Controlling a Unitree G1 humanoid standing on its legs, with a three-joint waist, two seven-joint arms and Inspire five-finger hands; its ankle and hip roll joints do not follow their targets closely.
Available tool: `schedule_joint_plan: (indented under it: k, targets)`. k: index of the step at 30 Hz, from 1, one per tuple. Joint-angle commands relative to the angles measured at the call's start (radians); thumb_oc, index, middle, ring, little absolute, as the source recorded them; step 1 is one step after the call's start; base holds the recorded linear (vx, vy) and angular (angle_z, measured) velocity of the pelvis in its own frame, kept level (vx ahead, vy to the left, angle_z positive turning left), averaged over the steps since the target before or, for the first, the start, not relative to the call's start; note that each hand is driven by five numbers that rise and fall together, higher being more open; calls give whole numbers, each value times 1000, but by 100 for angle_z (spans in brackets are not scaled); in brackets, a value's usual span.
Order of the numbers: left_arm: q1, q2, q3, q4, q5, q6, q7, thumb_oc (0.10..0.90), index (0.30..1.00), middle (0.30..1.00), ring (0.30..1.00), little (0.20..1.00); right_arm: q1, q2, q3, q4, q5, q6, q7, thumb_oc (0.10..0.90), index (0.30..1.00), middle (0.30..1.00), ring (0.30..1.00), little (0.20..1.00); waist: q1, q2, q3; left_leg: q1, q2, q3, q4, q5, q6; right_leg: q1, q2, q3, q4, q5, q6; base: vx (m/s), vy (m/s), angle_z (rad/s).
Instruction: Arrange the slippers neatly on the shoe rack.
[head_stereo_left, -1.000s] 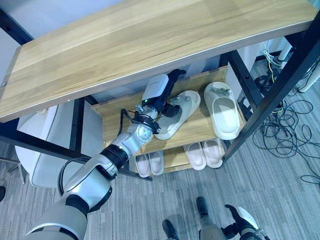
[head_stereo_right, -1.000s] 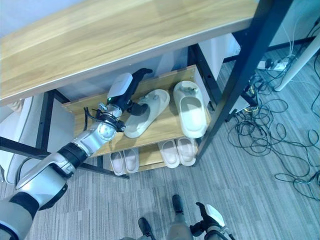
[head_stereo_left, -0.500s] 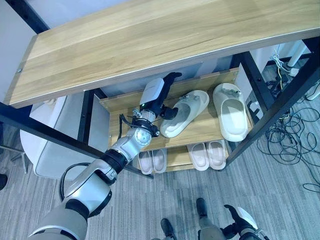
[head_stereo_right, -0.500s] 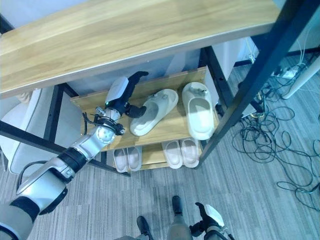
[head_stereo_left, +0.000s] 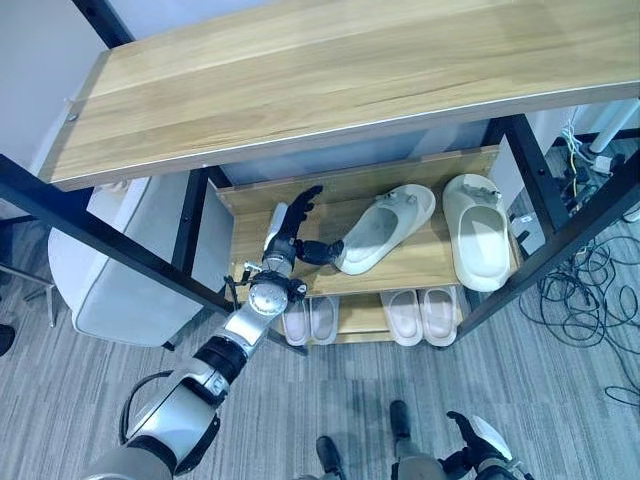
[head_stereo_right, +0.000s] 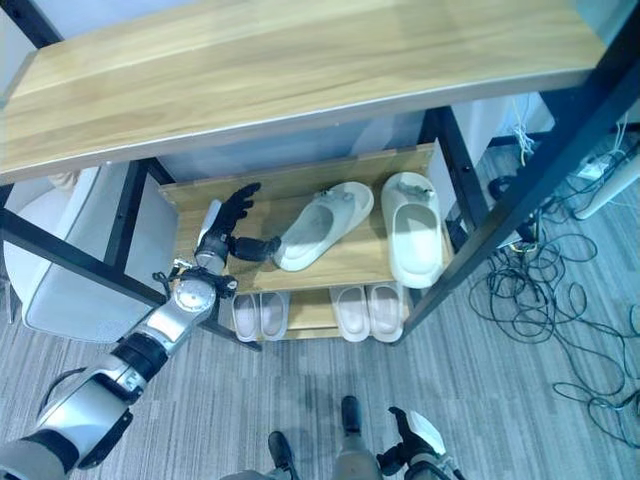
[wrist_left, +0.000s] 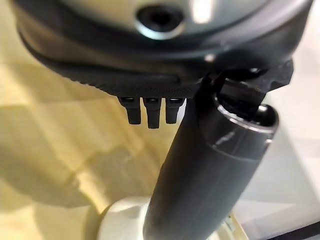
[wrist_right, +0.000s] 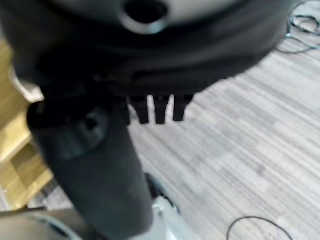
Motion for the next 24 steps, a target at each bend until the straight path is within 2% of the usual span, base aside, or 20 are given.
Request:
schedule_joint_plan:
  k: [1,24]
  targets:
    - [-82,-38,45,3,-8,-100,-5,800,900,900,900,900,56,17,28,-11,11,-23,3,800,900,900,900,900,29,-16,-101,-86,6,-47,1,58,-78,-20,-66,-89,5,-9,114,-8,-3,4]
    - [61,-188,-73,-45,55,-80,-67,800,900,900,900,900,3,43,60,7,18,-22,-7,800,900,900,900,900,46,-30,-81,-66,8,-55,1,53,-73,2,-63,-95,9,-16,106,-3,-2,2]
